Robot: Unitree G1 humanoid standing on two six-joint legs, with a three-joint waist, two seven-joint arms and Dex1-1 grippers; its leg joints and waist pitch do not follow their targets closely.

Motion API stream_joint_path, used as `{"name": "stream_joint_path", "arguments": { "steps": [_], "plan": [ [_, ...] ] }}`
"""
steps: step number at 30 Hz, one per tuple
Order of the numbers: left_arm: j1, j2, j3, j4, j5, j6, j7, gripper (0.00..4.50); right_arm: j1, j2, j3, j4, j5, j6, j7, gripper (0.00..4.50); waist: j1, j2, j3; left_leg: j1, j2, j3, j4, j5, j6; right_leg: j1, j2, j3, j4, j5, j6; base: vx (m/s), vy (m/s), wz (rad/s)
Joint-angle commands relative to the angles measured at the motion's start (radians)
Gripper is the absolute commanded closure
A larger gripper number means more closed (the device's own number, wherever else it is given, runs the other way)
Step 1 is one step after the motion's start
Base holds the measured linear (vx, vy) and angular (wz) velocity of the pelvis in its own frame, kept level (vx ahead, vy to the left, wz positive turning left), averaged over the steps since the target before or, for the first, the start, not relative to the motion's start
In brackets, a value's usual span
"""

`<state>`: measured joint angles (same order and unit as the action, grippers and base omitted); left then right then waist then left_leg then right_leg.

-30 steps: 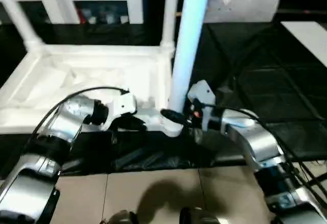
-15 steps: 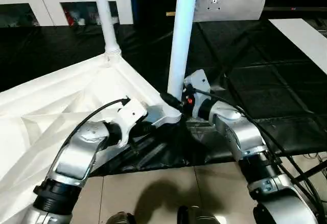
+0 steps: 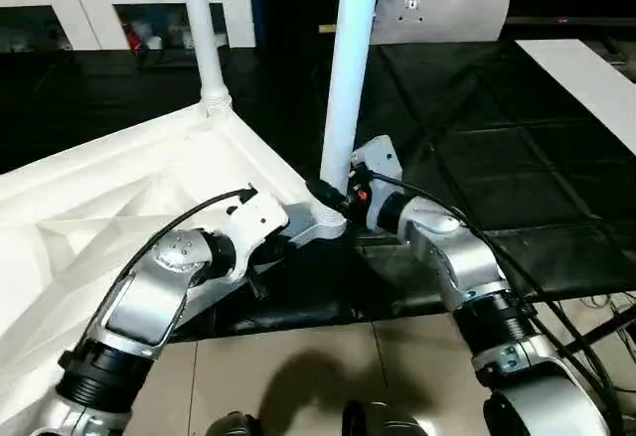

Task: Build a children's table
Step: Insert table leg to table base, then rotate leg to tighten

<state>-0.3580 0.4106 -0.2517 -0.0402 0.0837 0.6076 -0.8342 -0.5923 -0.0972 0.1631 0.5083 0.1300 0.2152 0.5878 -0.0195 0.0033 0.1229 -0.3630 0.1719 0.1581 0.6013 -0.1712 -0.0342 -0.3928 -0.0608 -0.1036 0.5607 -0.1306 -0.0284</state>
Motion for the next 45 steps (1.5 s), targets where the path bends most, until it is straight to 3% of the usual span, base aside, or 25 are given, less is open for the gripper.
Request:
{"name": "stream_joint_path", "arguments": {
  "steps": [1, 5, 6, 7, 8, 9, 10, 13, 14, 15, 17, 20, 23, 26, 29, 32, 38, 39, 43, 44, 45],
  "plan": [
    [-0.041, -0.004, 0.022, -0.046, -0.025, -0.040, -0.012, 4.50, 0.037, -0.007, 0.023, 0.084, -0.028, 0.046, -0.004, 1.73, 0.003, 0.021, -0.050, 0.034, 0.043, -0.039, -0.077, -0.531, -0.016, 0.018, -0.089, 0.036, -0.102, -0.647, -0.083, 0.000, 0.000, 0.00],
    [-0.064, 0.006, 0.027, -0.012, -0.052, -0.070, -0.036, 4.50, 0.035, -0.009, 0.009, 0.083, -0.020, 0.018, 0.002, 1.37, 0.009, 0.026, -0.054, 0.023, 0.048, -0.039, -0.082, -0.499, -0.010, 0.024, -0.085, 0.043, -0.084, -0.550, -0.123, 0.000, 0.000, 0.00],
    [-0.074, 0.010, 0.026, 0.012, -0.053, -0.090, -0.036, 4.50, 0.043, -0.021, 0.005, 0.066, -0.017, -0.001, 0.014, 1.32, 0.014, 0.032, -0.057, 0.024, 0.049, -0.038, -0.082, -0.493, -0.009, 0.024, -0.086, 0.046, -0.082, -0.529, -0.131, 0.000, 0.000, 0.00],
    [-0.074, 0.010, 0.026, 0.012, -0.053, -0.090, -0.036, 4.50, 0.043, -0.021, 0.005, 0.066, -0.017, -0.001, 0.014, 1.23, 0.015, 0.030, -0.058, 0.027, 0.049, -0.035, -0.081, -0.489, -0.009, 0.022, -0.086, 0.048, -0.084, -0.521, -0.136, 0.000, 0.000, 0.00],
    [-0.078, 0.012, 0.026, 0.021, -0.054, -0.097, -0.037, 4.50, 0.047, -0.025, 0.002, 0.059, -0.013, -0.009, 0.022, 1.10, 0.021, 0.027, -0.061, 0.022, 0.049, -0.033, -0.080, -0.456, -0.004, 0.027, -0.088, 0.052, -0.077, -0.484, -0.154, 0.000, 0.000, 0.00],
    [-0.082, 0.014, 0.024, 0.032, -0.052, -0.106, -0.039, 4.50, 0.051, -0.031, 0.003, 0.048, -0.009, -0.019, 0.037, 0.99, 0.028, 0.031, -0.065, 0.018, 0.050, -0.031, -0.079, -0.418, 0.003, 0.032, -0.091, 0.056, -0.072, -0.459, -0.164, 0.000, 0.000, 0.00],
    [-0.089, 0.017, 0.022, 0.050, -0.049, -0.118, -0.040, 4.50, 0.063, -0.042, 0.000, 0.019, 0.007, -0.019, 0.073, 0.92, 0.030, 0.027, -0.064, 0.016, 0.048, -0.027, -0.079, -0.408, 0.011, 0.032, -0.090, 0.056, -0.075, -0.458, -0.162, 0.000, 0.000, 0.00],
    [-0.104, 0.026, 0.015, 0.084, -0.042, -0.137, -0.042, 4.50, 0.090, -0.078, 0.005, -0.043, 0.014, -0.030, 0.121, 0.67, 0.039, 0.030, -0.064, 0.012, 0.051, -0.023, -0.079, -0.352, 0.028, 0.033, -0.088, 0.059, -0.067, -0.421, -0.175, 0.000, 0.000, 0.00],
    [-0.114, 0.030, 0.014, 0.102, -0.042, -0.148, -0.049, 4.50, 0.104, -0.098, 0.004, -0.074, 0.018, -0.034, 0.141, 0.59, 0.048, 0.036, -0.066, 0.015, 0.052, -0.021, -0.078, -0.337, 0.030, 0.033, -0.084, 0.060, -0.068, -0.408, -0.164, 0.000, 0.000, 0.00],
    [-0.126, 0.035, 0.011, 0.128, -0.045, -0.169, -0.059, 4.50, 0.117, -0.119, 0.002, -0.100, 0.020, -0.045, 0.160, 0.53, 0.054, 0.033, -0.073, 0.015, 0.055, -0.020, -0.077, -0.306, 0.036, 0.035, -0.085, 0.063, -0.060, -0.354, -0.181, 0.000, 0.000, 0.00],
    [-0.141, 0.039, 0.007, 0.163, -0.049, -0.205, -0.076, 4.50, 0.130, -0.145, -0.004, -0.126, 0.019, -0.050, 0.170, 0.25, 0.058, 0.033, -0.078, 0.004, 0.055, -0.020, -0.076, -0.245, 0.048, 0.043, -0.085, 0.064, -0.048, -0.271, -0.203, 0.000, 0.000, 0.00],
    [-0.155, 0.045, -0.002, 0.210, -0.062, -0.263, -0.119, 4.50, 0.147, -0.183, -0.012, -0.165, 0.039, -0.037, 0.216, 0.04, 0.057, 0.032, -0.082, -0.003, 0.052, -0.015, -0.071, -0.196, 0.076, 0.046, -0.086, 0.063, -0.046, -0.218, -0.223, 0.000, 0.000, 0.00],
    [-0.173, 0.051, -0.021, 0.276, -0.074, -0.347, -0.187, 4.50, 0.163, -0.229, -0.024, -0.204, 0.072, -0.048, 0.301, 0.04, 0.061, 0.032, -0.079, 0.000, 0.052, -0.013, -0.070, -0.213, 0.093, 0.042, -0.085, 0.060, -0.055, -0.270, -0.214, 0.000, 0.000, 0.00],
    [-0.185, 0.058, -0.042, 0.317, -0.076, -0.406, -0.240, 4.50, 0.166, -0.254, -0.029, -0.220, 0.081, -0.053, 0.334, 0.04, 0.066, 0.032, -0.074, 0.004, 0.055, -0.013, -0.073, -0.254, 0.075, 0.037, -0.086, 0.058, -0.064, -0.360, -0.191, 0.000, 0.000, 0.00],
    [-0.208, 0.065, -0.068, 0.380, -0.081, -0.495, -0.306, 4.50, 0.166, -0.294, -0.028, -0.237, 0.089, -0.061, 0.378, 0.04, 0.074, 0.031, -0.074, 0.012, 0.059, -0.013, -0.075, -0.282, 0.052, 0.033, -0.088, 0.061, -0.065, -0.391, -0.182, 0.000, 0.000, 0.00],
    [-0.228, 0.081, -0.104, 0.431, -0.072, -0.577, -0.389, 4.50, 0.157, -0.342, -0.001, -0.237, 0.070, -0.081, 0.441, 0.04, 0.078, 0.030, -0.076, 0.013, 0.060, -0.013, -0.076, -0.290, 0.048, 0.034, -0.089, 0.061, -0.064, -0.387, -0.183, 0.000, 0.000, 0.00],
    [-0.248, 0.081, -0.127, 0.476, -0.073, -0.651, -0.473, 4.50, 0.137, -0.369, 0.034, -0.229, 0.084, -0.081, 0.558, 0.04, 0.081, 0.025, -0.081, 0.004, 0.060, -0.009, -0.072, -0.252, 0.067, 0.041, -0.094, 0.061, -0.058, -0.359, -0.201, 0.000, 0.000, 0.00],
    [-0.255, 0.080, -0.131, 0.490, -0.073, -0.667, -0.487, 4.50, 0.129, -0.372, 0.042, -0.222, 0.087, -0.081, 0.583, 0.04, 0.079, 0.019, -0.082, 0.003, 0.062, -0.008, -0.072, -0.242, 0.070, 0.041, -0.093, 0.062, -0.055, -0.347, -0.204, 0.000, 0.000, 0.00],
    [-0.275, 0.076, -0.142, 0.531, -0.074, -0.709, -0.517, 4.50, 0.101, -0.372, 0.063, -0.180, 0.079, -0.100, 0.624, 0.42, 0.081, 0.022, -0.081, 0.005, 0.062, -0.007, -0.071, -0.244, 0.071, 0.038, -0.094, 0.061, -0.056, -0.359, -0.209, 0.000, 0.000, 0.00],
    [-0.281, 0.076, -0.146, 0.540, -0.072, -0.719, -0.523, 4.50, 0.092, -0.370, 0.067, -0.168, 0.077, -0.105, 0.631, 0.49, 0.081, 0.017, -0.081, 0.007, 0.062, -0.006, -0.071, -0.247, 0.069, 0.038, -0.093, 0.061, -0.058, -0.369, -0.205, 0.000, 0.000, 0.00],
    [-0.282, 0.076, -0.147, 0.543, -0.071, -0.722, -0.524, 4.50, 0.090, -0.369, 0.069, -0.165, 0.076, -0.107, 0.633, 0.58, 0.081, 0.018, -0.080, 0.005, 0.061, -0.007, -0.072, -0.247, 0.067, 0.038, -0.094, 0.061, -0.057, -0.380, -0.203, 0.000, 0.000, 0.00]
  ]
}}
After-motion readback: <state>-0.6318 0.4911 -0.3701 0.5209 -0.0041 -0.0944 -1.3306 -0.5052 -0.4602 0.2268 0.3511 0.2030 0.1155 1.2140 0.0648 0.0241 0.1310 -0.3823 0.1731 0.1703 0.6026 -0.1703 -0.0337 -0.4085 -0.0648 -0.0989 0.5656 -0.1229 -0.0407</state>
